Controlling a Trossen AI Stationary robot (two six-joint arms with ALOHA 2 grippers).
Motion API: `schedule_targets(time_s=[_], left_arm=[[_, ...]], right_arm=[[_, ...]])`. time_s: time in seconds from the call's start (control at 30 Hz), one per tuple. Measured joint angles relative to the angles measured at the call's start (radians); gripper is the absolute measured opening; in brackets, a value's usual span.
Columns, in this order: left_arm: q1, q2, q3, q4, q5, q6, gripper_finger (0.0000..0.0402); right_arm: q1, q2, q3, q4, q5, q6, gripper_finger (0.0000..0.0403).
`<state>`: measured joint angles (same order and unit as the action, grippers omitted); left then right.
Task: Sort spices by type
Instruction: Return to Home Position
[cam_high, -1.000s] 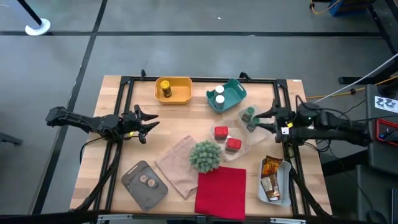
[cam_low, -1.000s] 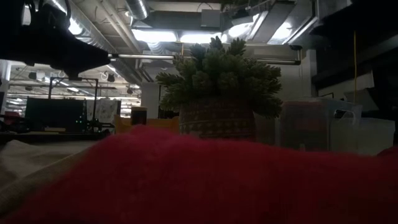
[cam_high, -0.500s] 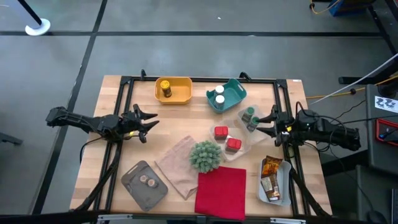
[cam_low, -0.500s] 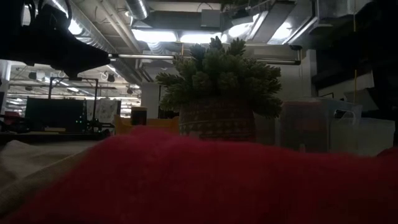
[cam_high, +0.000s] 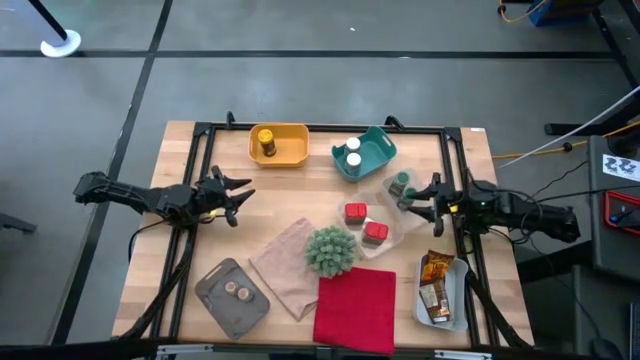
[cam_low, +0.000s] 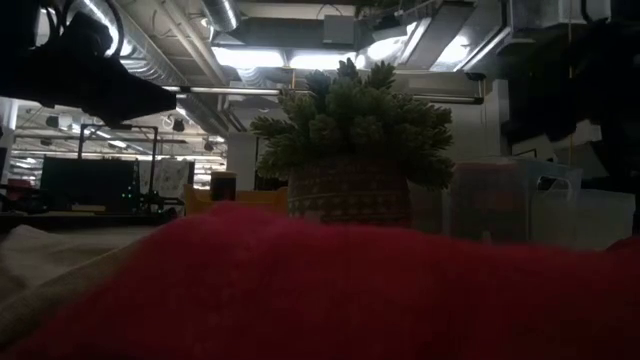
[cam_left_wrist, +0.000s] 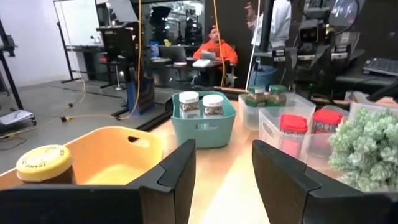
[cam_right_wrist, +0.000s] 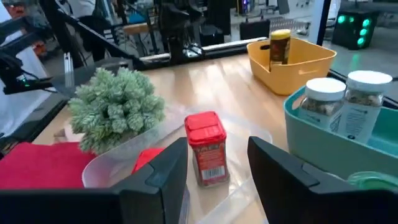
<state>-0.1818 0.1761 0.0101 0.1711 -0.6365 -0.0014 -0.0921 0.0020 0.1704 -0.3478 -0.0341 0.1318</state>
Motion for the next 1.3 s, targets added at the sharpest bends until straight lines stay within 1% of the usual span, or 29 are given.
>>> schedule_targets(time_s=[0.13, 0.2, 0.4, 0.6, 0.7, 0.9, 1.03, 1.2, 1.3], left_arm=[[0.0, 0.0, 0.0, -0.03, 0.0, -0.034, 0.0141], [0.0, 0.0, 0.0, -0.053, 0.0, -0.051, 0.0141], [0.0, 0.001, 0.0, -0.101, -0.001, -0.096, 0.0141], [0.0, 0.003, 0.0, -0.102, -0.003, -0.046, 0.0141], [0.0, 0.003, 0.0, -0.102, -0.003, -0.043, 0.0141], [0.0, 0.003, 0.0, -0.102, -0.003, -0.037, 0.0141], [0.0, 0.003, 0.0, -0.103, -0.003, -0.037, 0.0141], [0.0, 0.003, 0.0, -0.103, -0.003, -0.049, 0.0141], [0.0, 0.003, 0.0, -0.103, -0.003, -0.009, 0.0141]], right_arm=[[0.0, 0.0, -0.05, 0.023, 0.0, 0.001, 0.017], [0.0, 0.0, -0.069, 0.088, 0.001, 0.002, 0.017], [0.0, 0.0, -0.077, 0.124, 0.014, -0.013, 0.017], [0.0, 0.0, -0.078, 0.127, 0.124, -0.032, 0.017], [0.0, 0.0, -0.079, 0.138, 0.158, -0.033, 0.017], [0.0, 0.0, -0.083, 0.164, 0.168, -0.073, 0.017], [0.0, 0.0, -0.096, 0.197, 0.197, -0.085, 0.017], [0.0, 0.004, -0.099, 0.216, 0.2, -0.111, 0.017], [0.0, 0.004, -0.099, 0.216, 0.2, -0.117, 0.017]])
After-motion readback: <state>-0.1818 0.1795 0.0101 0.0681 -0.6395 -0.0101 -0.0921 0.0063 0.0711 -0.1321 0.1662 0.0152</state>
